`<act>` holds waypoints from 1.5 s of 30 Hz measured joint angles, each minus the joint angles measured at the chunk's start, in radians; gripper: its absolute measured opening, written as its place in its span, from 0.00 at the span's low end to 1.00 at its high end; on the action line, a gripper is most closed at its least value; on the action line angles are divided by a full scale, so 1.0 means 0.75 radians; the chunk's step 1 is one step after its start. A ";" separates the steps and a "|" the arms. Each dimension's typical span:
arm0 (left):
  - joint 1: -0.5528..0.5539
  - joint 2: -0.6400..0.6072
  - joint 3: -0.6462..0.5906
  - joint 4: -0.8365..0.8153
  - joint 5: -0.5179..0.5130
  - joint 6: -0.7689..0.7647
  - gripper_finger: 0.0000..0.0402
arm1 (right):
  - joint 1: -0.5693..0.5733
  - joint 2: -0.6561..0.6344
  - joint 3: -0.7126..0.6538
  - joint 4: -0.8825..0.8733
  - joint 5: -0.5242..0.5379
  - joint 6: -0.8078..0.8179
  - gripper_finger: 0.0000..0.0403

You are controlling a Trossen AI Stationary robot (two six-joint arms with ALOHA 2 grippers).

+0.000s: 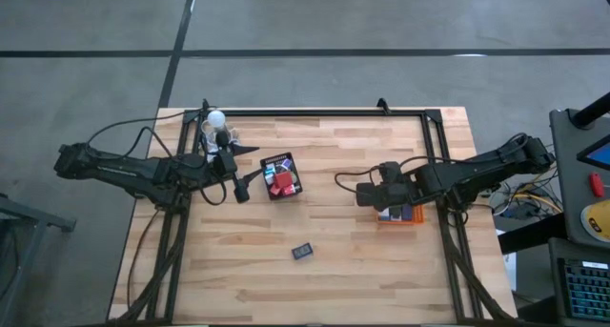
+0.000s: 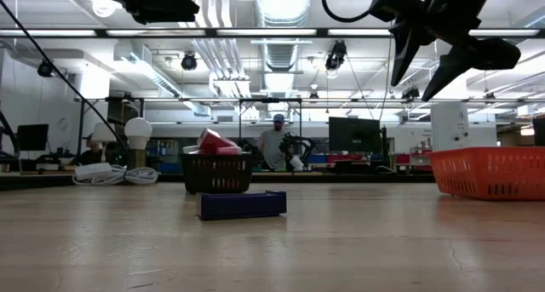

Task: Pick & Place Office items
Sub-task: Put the dark blue digital clock in the orange bin

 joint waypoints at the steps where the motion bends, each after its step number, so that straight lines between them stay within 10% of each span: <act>1: 0.000 0.000 0.000 -0.001 0.000 0.000 0.69 | 0.000 0.000 0.000 0.000 0.000 0.001 0.56; 45: 0.000 0.000 0.000 0.000 0.000 0.000 0.69 | -0.001 0.151 0.141 -0.004 0.003 -0.069 0.56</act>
